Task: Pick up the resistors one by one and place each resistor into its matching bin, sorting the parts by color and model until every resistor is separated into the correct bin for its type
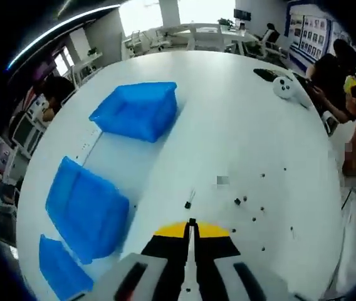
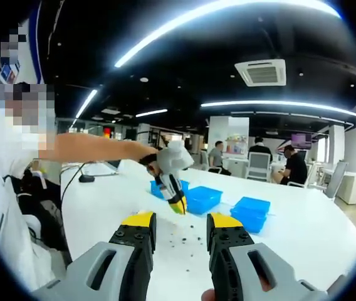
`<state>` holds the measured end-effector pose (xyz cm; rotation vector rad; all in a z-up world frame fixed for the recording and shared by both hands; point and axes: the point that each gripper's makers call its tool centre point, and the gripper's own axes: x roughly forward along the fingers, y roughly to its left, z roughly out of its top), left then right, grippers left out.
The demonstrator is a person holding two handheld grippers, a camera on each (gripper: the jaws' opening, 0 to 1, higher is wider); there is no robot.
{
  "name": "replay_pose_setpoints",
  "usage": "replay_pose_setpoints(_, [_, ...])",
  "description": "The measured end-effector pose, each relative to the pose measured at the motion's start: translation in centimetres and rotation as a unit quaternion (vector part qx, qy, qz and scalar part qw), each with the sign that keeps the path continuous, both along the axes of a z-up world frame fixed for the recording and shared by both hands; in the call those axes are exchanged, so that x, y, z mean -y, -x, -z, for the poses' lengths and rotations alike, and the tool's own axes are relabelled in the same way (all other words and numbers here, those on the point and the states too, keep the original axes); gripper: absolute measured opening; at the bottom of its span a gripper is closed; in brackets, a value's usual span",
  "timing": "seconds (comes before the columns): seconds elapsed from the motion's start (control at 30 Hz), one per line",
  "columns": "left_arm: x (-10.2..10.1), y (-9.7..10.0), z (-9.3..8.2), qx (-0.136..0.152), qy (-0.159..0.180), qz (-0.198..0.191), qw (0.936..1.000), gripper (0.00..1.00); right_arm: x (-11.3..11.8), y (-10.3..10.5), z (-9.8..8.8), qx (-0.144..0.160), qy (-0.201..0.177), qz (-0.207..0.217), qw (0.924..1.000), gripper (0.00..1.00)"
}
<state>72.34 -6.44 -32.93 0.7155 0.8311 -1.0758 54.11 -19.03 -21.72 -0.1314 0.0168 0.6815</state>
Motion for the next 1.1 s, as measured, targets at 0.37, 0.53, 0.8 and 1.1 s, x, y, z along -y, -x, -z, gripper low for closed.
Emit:
replay_pose_setpoints(0.37, [-6.2,4.4,-7.7,0.087,0.195,-0.094,0.9724,0.06,-0.6,0.0,0.2,-0.004,0.0,-0.008,1.0,0.34])
replay_pose_setpoints(0.53, [-9.7,6.3,-8.9,0.115,0.251,-0.138,0.9511,0.06,-0.8,-0.2,0.3,-0.006,0.001,-0.008,1.0,0.34])
replay_pose_setpoints(0.8, [-14.0,8.4,-9.9,0.141,0.36,-0.199,0.9005,0.06,-0.7,-1.1,0.4,-0.009,0.002,-0.005,0.9999,0.34])
replay_pose_setpoints(1.1, [-15.9,10.0,-9.8,0.18,0.408,-0.229,0.8655,0.06,-0.8,-1.6,0.5,-0.012,-0.001,-0.004,0.9999,0.34])
